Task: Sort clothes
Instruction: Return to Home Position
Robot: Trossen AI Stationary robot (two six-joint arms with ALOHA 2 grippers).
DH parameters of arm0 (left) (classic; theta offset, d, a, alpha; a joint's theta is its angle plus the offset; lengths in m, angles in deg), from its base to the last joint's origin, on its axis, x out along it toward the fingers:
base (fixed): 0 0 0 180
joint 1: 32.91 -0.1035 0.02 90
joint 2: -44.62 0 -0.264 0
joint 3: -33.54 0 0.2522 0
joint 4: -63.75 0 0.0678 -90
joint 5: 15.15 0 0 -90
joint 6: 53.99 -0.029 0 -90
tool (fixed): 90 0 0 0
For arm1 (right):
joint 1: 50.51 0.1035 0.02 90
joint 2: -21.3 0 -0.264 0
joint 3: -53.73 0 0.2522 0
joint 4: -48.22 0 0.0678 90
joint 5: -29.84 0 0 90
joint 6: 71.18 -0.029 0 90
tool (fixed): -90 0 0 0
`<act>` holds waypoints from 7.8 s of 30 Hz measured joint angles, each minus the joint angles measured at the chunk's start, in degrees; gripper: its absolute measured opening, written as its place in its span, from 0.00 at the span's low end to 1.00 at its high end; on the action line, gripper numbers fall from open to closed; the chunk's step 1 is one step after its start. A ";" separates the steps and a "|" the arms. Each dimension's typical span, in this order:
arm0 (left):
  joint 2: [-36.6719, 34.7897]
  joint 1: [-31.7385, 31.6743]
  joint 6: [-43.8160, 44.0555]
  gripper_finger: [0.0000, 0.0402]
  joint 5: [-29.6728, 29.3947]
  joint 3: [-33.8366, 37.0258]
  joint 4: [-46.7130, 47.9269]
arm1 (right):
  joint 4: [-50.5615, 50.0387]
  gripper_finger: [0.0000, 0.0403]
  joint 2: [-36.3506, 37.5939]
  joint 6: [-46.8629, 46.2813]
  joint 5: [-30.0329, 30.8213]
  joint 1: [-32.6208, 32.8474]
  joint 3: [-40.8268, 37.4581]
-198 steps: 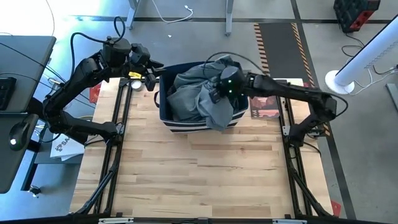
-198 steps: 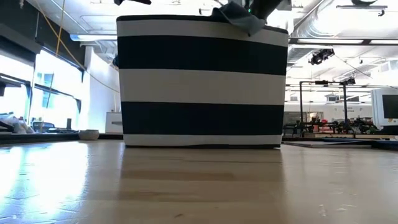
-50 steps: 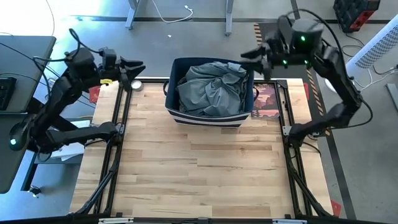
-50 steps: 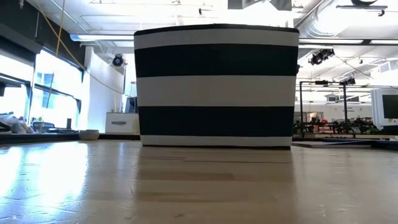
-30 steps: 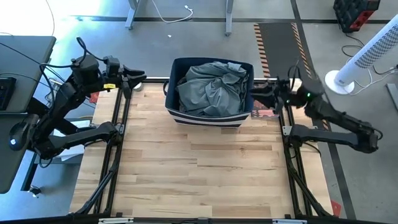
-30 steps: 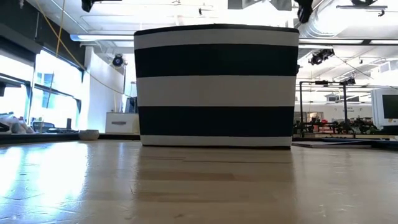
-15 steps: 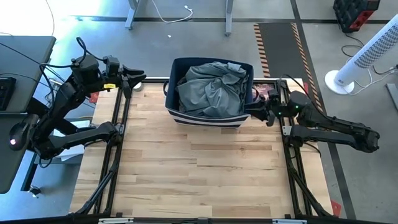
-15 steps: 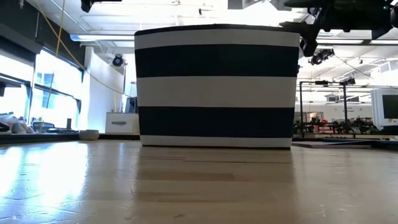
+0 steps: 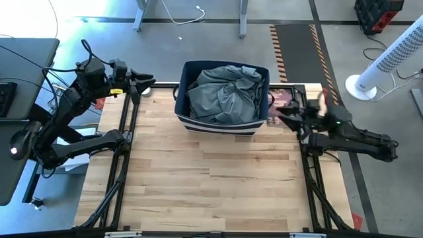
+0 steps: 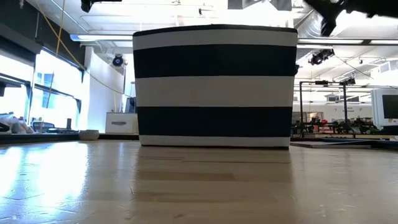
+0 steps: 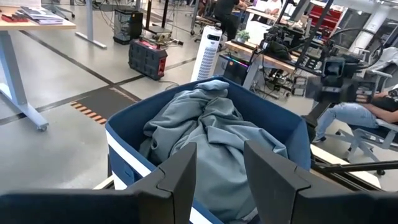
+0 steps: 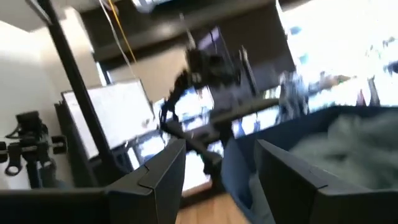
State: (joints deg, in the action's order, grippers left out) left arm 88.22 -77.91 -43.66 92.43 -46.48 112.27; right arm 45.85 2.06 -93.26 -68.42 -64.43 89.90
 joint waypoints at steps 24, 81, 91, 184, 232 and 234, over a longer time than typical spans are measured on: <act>0.11 0.02 0.00 0.33 0.00 0.00 0.02 | 8.13 0.47 19.21 20.67 1.37 -0.48 -21.90; -15.33 26.31 -18.39 0.56 -12.18 22.21 -20.00 | -10.76 0.47 18.20 32.62 5.71 10.91 -21.77; -33.35 30.68 -19.43 0.72 -15.04 52.68 -40.67 | -10.78 0.47 18.18 32.61 5.71 10.91 -21.75; -43.39 43.64 -25.49 0.88 -18.25 65.57 -35.06 | -10.25 0.47 18.16 32.61 5.69 11.04 -21.86; -43.39 44.00 -25.46 0.88 -18.25 65.57 -35.04 | -10.25 0.47 18.16 32.63 5.69 11.04 -21.90; -43.40 44.00 -25.48 0.88 -18.25 65.57 -35.04 | -10.24 0.47 18.16 32.61 5.69 11.04 -21.92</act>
State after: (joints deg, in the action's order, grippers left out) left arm 44.82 -33.91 -69.14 74.18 19.09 77.23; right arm 35.61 20.22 -60.65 -62.73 -53.38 67.99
